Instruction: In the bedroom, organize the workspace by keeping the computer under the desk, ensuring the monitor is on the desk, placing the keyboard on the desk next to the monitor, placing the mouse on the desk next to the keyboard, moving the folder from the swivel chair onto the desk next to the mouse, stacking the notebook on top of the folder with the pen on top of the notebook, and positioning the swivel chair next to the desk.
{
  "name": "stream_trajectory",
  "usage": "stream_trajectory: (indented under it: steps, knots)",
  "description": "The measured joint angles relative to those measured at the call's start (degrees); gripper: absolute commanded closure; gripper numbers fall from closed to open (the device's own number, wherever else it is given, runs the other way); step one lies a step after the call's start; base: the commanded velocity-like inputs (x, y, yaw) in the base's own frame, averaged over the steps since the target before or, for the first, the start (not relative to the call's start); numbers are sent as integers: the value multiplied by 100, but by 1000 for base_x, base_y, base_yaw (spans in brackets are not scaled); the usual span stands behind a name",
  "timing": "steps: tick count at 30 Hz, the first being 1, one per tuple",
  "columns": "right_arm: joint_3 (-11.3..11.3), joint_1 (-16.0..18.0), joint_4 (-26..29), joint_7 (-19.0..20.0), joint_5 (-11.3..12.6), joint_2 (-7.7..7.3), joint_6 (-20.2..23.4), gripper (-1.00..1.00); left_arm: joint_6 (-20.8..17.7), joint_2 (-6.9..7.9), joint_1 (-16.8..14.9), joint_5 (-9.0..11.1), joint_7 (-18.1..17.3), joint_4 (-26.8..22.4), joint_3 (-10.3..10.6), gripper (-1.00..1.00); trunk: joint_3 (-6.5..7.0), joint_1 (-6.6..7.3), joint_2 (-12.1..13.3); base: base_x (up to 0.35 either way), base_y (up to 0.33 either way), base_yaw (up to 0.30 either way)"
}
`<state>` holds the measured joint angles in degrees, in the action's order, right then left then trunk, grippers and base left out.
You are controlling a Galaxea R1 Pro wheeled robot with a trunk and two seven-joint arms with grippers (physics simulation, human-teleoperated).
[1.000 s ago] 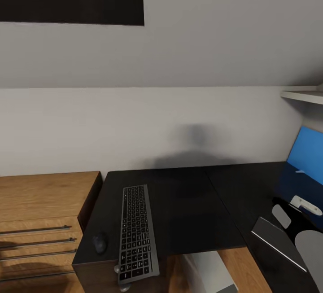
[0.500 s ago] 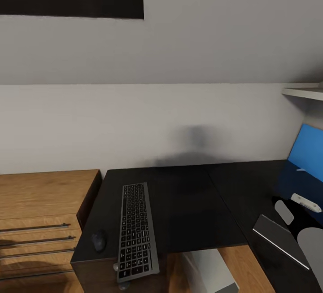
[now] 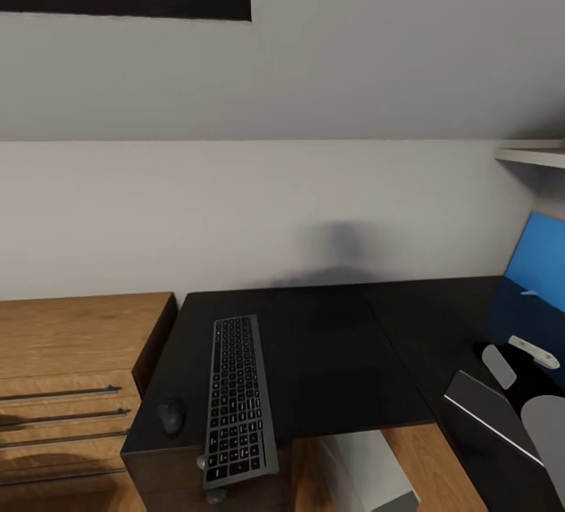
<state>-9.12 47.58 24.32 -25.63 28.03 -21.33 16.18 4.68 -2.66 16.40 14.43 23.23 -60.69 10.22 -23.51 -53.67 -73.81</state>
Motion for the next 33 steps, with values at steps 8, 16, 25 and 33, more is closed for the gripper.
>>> stream_trajectory:
  steps: [8,16,25,33]
  knots:
    - [-11,2,59,-3,-3,-2,-5,-100,0,0,2,0,-1,0,0,-100,-144,-176,-321,0,0,0]
    - [35,-12,322,-59,-38,63,53,-100,21,-7,-1,-9,-20,15,-18,-100,-269,-329,-601,0,0,0]
    - [54,17,406,-4,-62,190,55,-100,25,-62,-5,-3,7,-203,-21,-100,-431,-527,-962,0,0,0]
    - [57,22,356,-2,-64,199,-69,-100,19,-61,-5,0,8,-313,-17,-100,-574,-702,-1282,0,0,0]
